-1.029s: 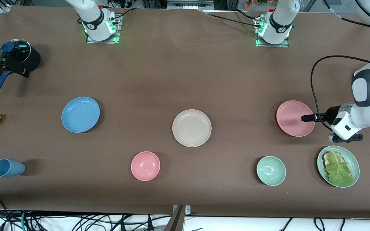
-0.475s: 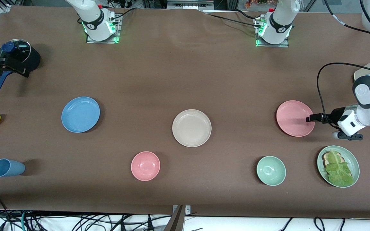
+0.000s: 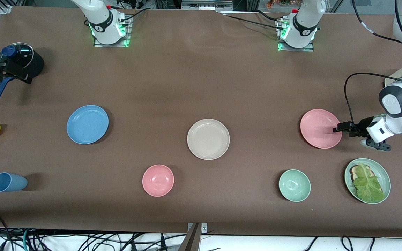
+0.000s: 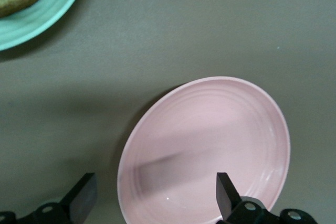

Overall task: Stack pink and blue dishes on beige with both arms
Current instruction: 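Reach the left gripper to the pink plate rim and grasp it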

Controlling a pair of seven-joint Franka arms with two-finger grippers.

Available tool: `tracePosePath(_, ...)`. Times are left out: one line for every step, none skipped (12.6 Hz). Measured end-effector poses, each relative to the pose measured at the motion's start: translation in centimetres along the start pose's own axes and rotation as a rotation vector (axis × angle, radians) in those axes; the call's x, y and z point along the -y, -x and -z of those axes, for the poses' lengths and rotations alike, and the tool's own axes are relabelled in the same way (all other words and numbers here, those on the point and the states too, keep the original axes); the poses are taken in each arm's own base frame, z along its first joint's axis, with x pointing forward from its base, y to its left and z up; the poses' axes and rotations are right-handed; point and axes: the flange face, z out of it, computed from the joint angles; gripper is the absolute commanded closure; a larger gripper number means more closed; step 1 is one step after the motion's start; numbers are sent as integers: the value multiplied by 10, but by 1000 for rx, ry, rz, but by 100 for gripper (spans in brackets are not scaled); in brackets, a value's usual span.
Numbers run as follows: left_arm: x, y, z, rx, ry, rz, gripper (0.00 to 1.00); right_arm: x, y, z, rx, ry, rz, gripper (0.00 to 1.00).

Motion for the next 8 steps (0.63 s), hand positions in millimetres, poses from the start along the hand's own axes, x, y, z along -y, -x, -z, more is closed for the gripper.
tracePosePath(8,3,-6,-5,9,-2,0,0,0,0,0,0,0,0)
tracePosePath(14,6,-11,-12,19,1,0,0,0,0,0,0,0,0)
tracePosePath(17,7,-17,-17,32,8,1,0,0,0,0,0,0,0)
tracePosePath(18,7,-22,-23,46,20,1,0,0,0,0,0,0,0)
tracePosePath(18,7,-26,-27,59,33,1,0,0,0,0,0,0,0)
tracePosePath(19,7,-30,-28,67,41,5,0,0,0,0,0,0,0)
tracePosePath(20,8,-33,-27,72,46,17,0,0,0,0,0,0,0)
tracePosePath(20,8,-35,-27,75,49,31,0,0,0,0,0,0,0)
